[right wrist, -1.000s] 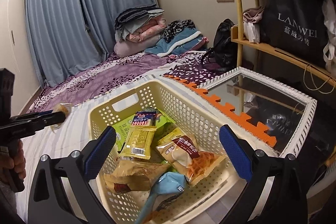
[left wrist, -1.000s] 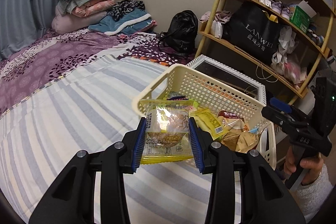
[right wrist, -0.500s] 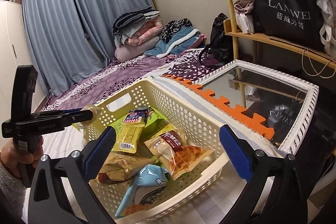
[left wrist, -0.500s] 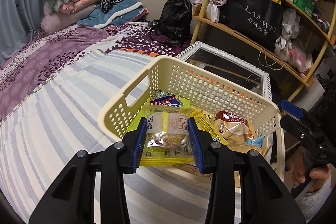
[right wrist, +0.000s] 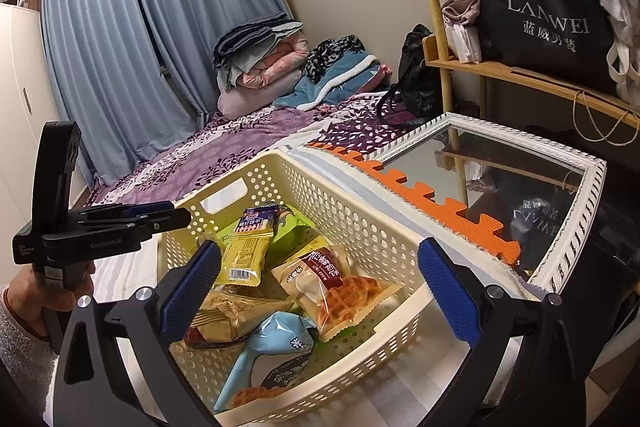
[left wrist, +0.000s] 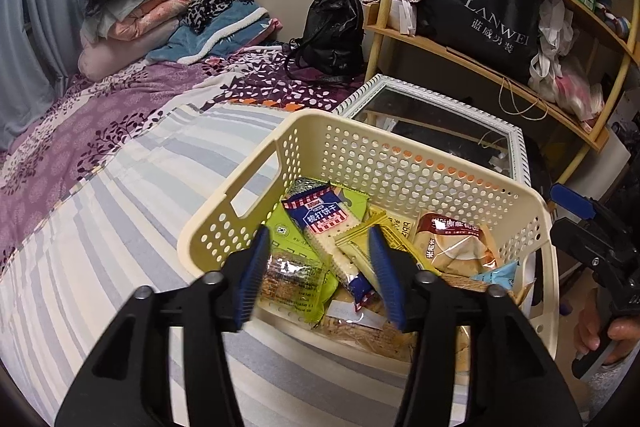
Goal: Organize snacks
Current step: 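Lower the pastry packet into the basket and open the left tool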
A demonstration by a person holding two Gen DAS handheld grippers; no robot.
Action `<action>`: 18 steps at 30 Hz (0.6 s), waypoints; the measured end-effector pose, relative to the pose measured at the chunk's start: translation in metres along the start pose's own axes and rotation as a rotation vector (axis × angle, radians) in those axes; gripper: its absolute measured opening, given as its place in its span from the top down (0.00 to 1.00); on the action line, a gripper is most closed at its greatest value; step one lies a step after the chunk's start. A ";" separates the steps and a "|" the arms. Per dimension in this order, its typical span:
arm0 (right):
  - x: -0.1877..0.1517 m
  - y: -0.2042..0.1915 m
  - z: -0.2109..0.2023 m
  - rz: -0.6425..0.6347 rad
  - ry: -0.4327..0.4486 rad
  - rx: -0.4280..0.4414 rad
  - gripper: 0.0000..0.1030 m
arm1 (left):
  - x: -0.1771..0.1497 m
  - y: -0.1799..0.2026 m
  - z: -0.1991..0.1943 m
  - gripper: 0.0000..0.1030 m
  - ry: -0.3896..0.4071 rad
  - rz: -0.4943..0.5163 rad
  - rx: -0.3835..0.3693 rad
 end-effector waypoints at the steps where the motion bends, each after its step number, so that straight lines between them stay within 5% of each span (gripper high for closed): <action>1: 0.001 -0.001 0.000 -0.002 0.000 0.000 0.05 | 0.000 0.000 -0.001 0.40 0.007 0.006 0.009; 10: 0.007 -0.014 -0.007 -0.038 0.005 0.000 0.05 | -0.001 0.001 -0.018 0.27 0.062 0.054 0.063; 18: 0.011 -0.025 -0.015 -0.081 -0.002 -0.007 0.05 | -0.004 0.006 -0.036 0.04 0.124 0.089 0.137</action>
Point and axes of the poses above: each gripper's, at about its wrist camera, not at the fingertips, and z roughly the way its jaws point, y to its right, x to its top, the point moved 2 cm from there along z, roughly the way its jaws point, and after that the axes turned 15 degrees about -z, right-handed, at the moved point
